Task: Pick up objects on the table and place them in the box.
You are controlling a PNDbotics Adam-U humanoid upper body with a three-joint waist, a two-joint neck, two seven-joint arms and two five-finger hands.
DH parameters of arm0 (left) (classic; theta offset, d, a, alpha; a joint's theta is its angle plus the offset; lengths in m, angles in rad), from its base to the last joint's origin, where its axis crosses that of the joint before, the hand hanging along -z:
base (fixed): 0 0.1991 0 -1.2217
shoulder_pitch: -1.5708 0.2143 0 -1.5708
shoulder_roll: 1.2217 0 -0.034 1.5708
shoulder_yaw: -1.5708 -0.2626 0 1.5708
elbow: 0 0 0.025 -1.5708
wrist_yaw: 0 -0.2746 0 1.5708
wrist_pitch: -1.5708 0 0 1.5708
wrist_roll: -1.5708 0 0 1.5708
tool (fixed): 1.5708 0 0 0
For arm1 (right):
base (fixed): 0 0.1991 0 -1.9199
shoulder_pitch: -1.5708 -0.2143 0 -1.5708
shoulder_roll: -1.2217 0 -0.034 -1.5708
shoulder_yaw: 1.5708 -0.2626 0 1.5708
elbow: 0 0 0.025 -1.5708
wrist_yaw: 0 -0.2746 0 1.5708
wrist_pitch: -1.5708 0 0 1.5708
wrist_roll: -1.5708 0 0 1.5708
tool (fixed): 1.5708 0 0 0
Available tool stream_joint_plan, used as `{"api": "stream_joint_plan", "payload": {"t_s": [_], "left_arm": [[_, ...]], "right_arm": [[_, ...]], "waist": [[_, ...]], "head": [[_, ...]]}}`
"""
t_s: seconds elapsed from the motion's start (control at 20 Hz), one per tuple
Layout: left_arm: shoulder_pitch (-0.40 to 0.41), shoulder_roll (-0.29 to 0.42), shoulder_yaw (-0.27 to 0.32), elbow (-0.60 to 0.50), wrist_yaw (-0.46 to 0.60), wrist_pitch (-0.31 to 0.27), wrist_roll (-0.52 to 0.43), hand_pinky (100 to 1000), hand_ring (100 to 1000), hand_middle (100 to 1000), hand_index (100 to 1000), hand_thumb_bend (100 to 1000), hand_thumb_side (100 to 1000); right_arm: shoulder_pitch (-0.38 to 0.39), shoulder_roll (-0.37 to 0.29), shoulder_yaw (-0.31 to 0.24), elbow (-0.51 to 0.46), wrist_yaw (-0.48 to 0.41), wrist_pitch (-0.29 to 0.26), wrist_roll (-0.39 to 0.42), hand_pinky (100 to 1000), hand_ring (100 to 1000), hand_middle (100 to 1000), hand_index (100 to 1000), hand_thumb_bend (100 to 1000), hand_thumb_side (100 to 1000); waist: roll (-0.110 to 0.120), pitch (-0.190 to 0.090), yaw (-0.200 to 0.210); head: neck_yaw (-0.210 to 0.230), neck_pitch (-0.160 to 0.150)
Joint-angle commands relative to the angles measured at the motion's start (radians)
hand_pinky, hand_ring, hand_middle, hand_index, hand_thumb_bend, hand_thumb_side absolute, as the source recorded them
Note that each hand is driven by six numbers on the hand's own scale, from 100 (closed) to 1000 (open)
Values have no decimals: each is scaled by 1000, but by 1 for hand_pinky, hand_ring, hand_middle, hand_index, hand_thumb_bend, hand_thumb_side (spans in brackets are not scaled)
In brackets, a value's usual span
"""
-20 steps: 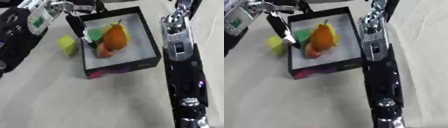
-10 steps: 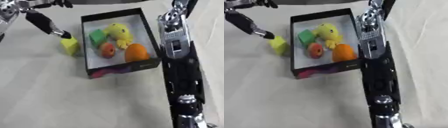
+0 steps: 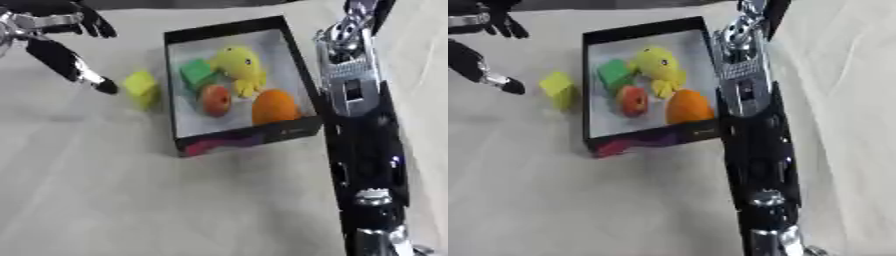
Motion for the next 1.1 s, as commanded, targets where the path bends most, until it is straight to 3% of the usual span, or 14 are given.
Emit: {"api": "stream_joint_plan", "payload": {"t_s": [0.05, 0.4, 0.7, 1.1], "left_arm": [[-49, -20, 16, 58, -18, 27, -47, 818, 808, 736, 824, 899, 660], [-98, -98, 35, 169, -72, 49, -53, 808, 794, 704, 797, 937, 746], [-103, -130, 25, 192, -87, 57, -64, 809, 792, 694, 788, 973, 729], [-112, -169, 4, 205, -164, 58, -42, 807, 787, 681, 774, 924, 660]], "right_arm": [[-13, -6, 3, -10, -9, -2, -3, 905, 773, 792, 887, 100, 605], [-9, -12, 3, -7, -20, -4, -6, 906, 773, 792, 887, 100, 609], [0, -17, 3, -12, -31, -7, -9, 907, 773, 792, 888, 100, 613], [11, -16, 7, -20, -39, -13, -9, 908, 773, 792, 888, 100, 617]], "waist": [[-10, -42, 0], [-1, -36, -8], [9, -31, -14], [17, -31, -19]], "head": [[10, 1], [16, 1], [18, 1], [17, 1]]}}
